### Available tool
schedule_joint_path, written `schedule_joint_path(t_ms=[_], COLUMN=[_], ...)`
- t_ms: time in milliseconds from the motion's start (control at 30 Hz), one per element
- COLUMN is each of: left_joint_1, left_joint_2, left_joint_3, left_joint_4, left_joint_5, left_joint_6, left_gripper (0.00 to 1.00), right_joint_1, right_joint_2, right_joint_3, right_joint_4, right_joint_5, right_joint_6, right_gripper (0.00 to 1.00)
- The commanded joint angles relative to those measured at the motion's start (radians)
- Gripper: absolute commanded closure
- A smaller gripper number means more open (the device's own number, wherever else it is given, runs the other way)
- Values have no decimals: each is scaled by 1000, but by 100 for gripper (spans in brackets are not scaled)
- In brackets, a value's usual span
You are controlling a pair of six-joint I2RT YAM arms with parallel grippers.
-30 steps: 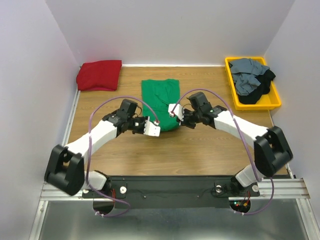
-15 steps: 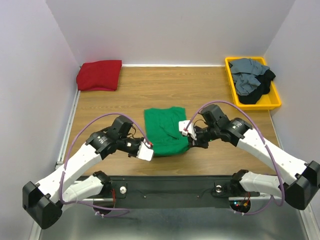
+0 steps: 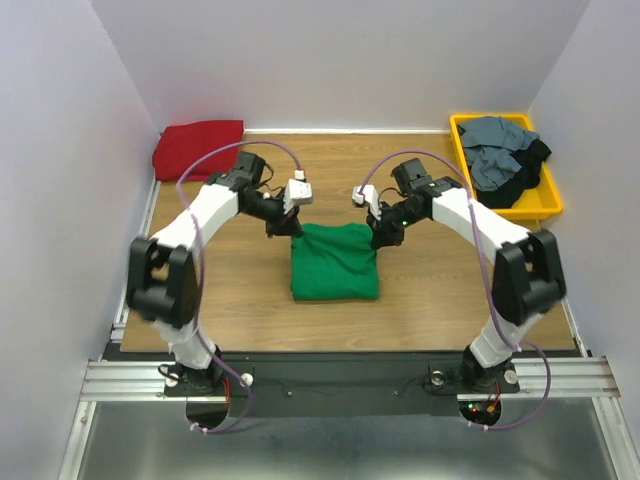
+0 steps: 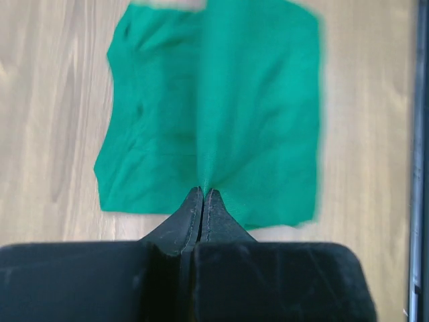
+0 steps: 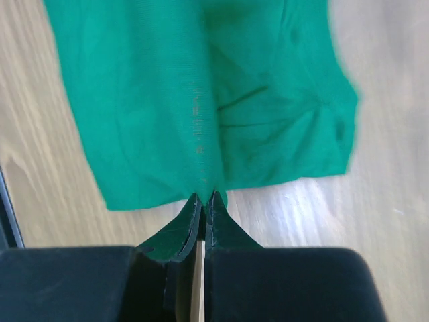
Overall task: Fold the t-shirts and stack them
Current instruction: Fold the tshirt
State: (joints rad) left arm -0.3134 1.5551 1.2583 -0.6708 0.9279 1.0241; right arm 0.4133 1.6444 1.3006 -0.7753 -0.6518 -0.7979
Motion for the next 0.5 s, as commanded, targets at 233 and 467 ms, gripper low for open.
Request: schedule_joint_path(t_ms=[233, 467], left_joint_1=[77, 71], left_joint_2=[500, 410], left_joint_3=[234, 61], left_joint_4=[2, 27], left_joint_5=[13, 17], left_joint_6=[-199, -210], left_gripper=[100, 100], right_joint_1=[-38, -33], right_joint_2=[328, 293], right_joint_3=[111, 17], right_joint_4=[96, 119], right_joint_5=[-101, -155], right_joint_6=[6, 72], right_gripper=[99, 99])
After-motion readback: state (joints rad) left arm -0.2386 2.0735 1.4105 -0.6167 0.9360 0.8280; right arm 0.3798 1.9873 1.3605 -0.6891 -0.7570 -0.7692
